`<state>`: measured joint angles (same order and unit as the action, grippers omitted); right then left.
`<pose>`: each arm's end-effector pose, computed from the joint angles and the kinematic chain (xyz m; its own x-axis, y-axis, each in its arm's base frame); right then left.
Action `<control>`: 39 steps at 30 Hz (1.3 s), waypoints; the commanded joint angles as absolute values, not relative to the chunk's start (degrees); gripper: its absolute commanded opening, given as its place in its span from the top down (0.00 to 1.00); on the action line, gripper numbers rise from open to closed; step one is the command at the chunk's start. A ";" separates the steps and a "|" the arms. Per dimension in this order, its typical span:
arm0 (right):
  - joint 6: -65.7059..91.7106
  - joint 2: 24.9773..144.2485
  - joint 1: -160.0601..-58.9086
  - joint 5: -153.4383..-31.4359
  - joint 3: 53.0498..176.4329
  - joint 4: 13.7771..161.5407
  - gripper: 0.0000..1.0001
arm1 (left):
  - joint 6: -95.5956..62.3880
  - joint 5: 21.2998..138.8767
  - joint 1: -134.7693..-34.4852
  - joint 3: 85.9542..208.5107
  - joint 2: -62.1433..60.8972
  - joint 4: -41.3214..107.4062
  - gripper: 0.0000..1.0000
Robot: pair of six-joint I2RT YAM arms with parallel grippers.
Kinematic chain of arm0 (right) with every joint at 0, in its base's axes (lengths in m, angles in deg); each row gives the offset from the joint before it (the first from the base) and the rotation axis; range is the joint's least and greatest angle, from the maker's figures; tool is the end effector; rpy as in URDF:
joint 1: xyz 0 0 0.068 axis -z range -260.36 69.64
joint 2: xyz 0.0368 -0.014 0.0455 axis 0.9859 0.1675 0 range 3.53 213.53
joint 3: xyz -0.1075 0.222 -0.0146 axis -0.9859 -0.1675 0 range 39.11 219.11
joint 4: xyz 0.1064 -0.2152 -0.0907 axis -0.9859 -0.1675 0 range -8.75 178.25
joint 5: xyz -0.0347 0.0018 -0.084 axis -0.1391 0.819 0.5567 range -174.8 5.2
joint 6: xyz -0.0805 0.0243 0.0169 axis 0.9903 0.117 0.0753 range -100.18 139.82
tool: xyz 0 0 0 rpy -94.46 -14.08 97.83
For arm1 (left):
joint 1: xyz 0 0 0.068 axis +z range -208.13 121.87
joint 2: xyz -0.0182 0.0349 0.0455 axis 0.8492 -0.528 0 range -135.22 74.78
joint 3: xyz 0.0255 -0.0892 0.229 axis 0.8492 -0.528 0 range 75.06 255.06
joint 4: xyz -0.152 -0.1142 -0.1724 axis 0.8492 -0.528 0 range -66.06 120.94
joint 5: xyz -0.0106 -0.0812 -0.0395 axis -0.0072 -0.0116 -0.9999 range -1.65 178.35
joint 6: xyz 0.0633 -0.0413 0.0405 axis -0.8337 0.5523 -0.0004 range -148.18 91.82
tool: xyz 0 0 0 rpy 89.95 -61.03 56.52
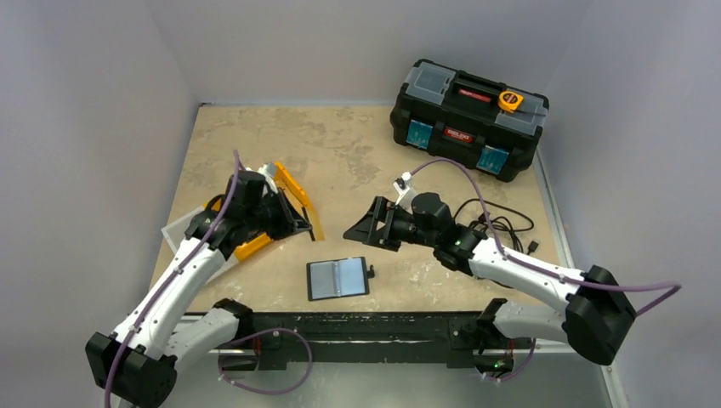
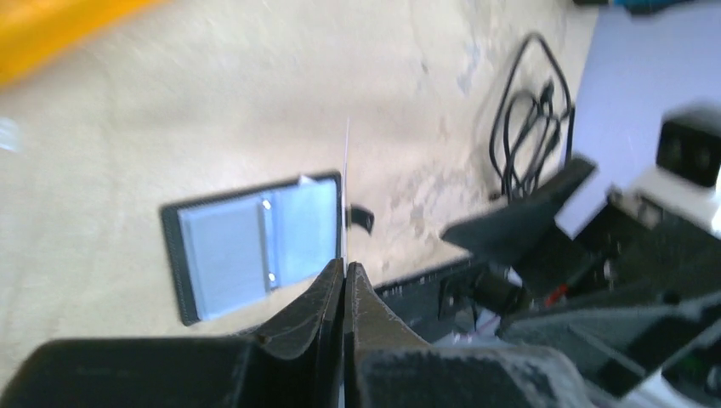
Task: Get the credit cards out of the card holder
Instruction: Place the credit card in the storage box.
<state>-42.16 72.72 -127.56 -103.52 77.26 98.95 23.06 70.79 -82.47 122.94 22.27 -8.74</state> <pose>0.1919 0.2430 0.2125 -0.9049 0.2534 -0.3421 -0.2142 0.4236 0.8802 0.1948 -0.1131 0.2402 -0.8583 -0.4278 -0.2835 -0.1273 0.7126 -0.6899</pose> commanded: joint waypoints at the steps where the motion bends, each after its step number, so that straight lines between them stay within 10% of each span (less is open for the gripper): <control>1: -36.90 67.12 -127.55 -94.11 79.97 89.71 0.11 | 16.10 76.58 -75.04 130.14 17.06 -13.61 1.00; 28: -34.50 59.49 -127.55 -90.31 80.20 81.23 0.12 | 12.33 81.42 -63.06 148.23 -21.35 -5.45 1.00; 39: -33.66 61.21 -127.72 -88.34 81.03 79.10 0.12 | 10.64 85.52 -62.87 149.18 -19.44 -10.29 0.61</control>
